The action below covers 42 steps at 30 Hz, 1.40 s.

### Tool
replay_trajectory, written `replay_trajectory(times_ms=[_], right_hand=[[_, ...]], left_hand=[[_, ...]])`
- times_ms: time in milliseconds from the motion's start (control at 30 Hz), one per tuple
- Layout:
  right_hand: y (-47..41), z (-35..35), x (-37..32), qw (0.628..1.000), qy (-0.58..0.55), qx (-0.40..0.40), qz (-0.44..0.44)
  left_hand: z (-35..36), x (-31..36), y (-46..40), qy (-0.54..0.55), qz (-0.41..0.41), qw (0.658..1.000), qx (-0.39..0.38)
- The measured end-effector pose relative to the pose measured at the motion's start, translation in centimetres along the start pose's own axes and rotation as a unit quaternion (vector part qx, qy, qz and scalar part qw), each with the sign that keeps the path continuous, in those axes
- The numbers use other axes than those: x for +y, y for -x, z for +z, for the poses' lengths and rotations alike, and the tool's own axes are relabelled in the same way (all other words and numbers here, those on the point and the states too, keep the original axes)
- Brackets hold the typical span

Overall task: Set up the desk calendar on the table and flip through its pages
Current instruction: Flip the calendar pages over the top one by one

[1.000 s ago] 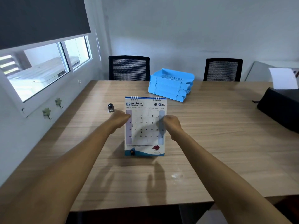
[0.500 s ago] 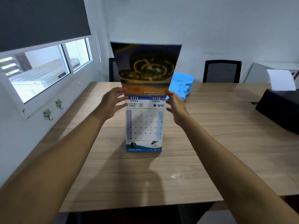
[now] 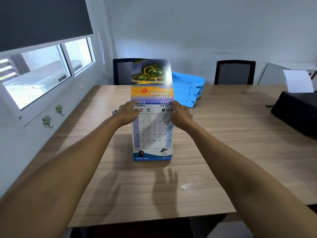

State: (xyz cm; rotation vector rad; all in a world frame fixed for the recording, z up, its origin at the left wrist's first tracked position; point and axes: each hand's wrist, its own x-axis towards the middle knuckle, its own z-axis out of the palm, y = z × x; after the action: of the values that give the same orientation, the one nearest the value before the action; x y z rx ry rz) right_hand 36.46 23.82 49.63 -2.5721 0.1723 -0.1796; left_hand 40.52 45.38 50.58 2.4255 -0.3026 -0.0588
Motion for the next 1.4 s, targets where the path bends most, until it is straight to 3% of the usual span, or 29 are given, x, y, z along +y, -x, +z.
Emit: replay_trajectory(times_ms=[133, 267, 367, 633, 833, 933, 1033, 1133, 1200, 1233, 1267, 1300, 1400], right_hand=[[0.9, 1.6, 0.4, 0.976, -0.202, -0.012, 0.084], [1.9, 2.4, 0.6, 0.933, -0.317, -0.117, 0.123], [2.5, 2.6, 0.7, 0.924, -0.334, -0.144, 0.119], [2.5, 2.9, 0.2, 0.929, -0.327, -0.096, 0.147], [2.1, 2.5, 0.6, 0.943, -0.289, 0.016, 0.165], [1.8, 1.5, 0.9, 0.93, -0.311, 0.03, 0.192], [1.9, -0.6, 0.8, 0.87, -0.436, -0.02, 0.23], [1.7, -2.3, 0.6, 0.791, -0.576, -0.07, 0.194], [1.1, -2.6, 0.2, 0.697, -0.693, -0.078, 0.167], [0.7, -2.6, -0.2, 0.676, -0.718, -0.064, 0.154], [0.4, -2.7, -0.7, 0.685, -0.713, -0.047, 0.142], [0.1, -2.5, -1.1, 0.721, -0.679, -0.027, 0.133], [-0.2, -1.5, -2.0, 0.885, -0.46, 0.017, 0.07]], left_hand=[[1.0, -0.3, 0.8, 0.098, -0.023, 0.993, 0.062], [2.6, -0.2, 1.2, 0.19, -0.121, 0.973, 0.038], [3.2, -0.7, 1.4, 0.201, -0.121, 0.972, -0.003], [3.3, -0.3, 1.4, 0.236, -0.143, 0.96, -0.046], [1.3, -1.3, 0.9, 0.204, -0.164, 0.965, 0.036], [-0.2, -1.4, 1.0, 0.239, -0.178, 0.952, 0.068], [-1.9, -1.2, 1.1, 0.332, -0.197, 0.922, 0.036], [-3.4, 0.0, 1.3, 0.429, -0.201, 0.881, -0.008], [-3.8, 0.2, 1.0, 0.547, -0.185, 0.816, -0.018], [-3.8, 0.4, 0.8, 0.585, -0.178, 0.791, -0.016], [-3.6, 0.4, 0.6, 0.589, -0.167, 0.79, -0.013], [-3.3, 0.5, 0.3, 0.559, -0.153, 0.815, -0.005], [-1.9, 1.7, 0.1, 0.379, -0.103, 0.919, 0.029]])
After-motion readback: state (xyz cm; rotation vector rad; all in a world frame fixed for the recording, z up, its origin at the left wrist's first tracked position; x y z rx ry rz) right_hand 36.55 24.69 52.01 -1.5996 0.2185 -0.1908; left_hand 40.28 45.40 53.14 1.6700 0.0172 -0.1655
